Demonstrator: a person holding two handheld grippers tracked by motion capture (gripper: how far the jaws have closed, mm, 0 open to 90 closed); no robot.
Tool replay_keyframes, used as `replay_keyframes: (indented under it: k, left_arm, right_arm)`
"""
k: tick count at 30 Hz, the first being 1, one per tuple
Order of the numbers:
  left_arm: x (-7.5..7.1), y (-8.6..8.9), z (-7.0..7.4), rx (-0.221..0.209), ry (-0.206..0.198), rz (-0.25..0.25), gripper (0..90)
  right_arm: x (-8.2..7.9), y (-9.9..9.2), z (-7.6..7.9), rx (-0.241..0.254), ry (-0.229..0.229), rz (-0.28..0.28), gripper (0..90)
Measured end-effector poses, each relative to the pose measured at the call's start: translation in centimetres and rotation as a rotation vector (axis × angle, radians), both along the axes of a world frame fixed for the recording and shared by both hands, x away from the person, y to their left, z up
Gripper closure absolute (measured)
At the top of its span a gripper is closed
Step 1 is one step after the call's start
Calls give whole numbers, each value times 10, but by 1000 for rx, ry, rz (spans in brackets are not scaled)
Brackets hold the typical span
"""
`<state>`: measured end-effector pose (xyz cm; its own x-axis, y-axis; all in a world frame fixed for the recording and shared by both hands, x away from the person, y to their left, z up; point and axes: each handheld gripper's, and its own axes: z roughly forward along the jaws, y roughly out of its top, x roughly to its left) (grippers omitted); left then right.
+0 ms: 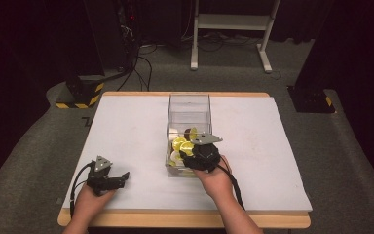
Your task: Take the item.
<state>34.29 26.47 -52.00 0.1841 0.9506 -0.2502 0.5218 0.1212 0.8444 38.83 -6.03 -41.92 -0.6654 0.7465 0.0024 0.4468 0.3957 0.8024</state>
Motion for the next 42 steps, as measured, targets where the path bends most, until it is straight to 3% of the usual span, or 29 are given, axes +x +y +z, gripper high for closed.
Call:
replay_keyframes:
  k: [10,23,42]
  left_arm:
    - [0,0,0,3,0,-1,137]
    - [0,0,0,-1,-2,2,136]
    - [0,0,0,-1,-1,1,136]
  right_arm:
    - [-9,-5,1,62,-56,15,376]
    - [-14,-10,4,109,-82,27,376]
    - [-18,-27,17,138,-137,-1,377]
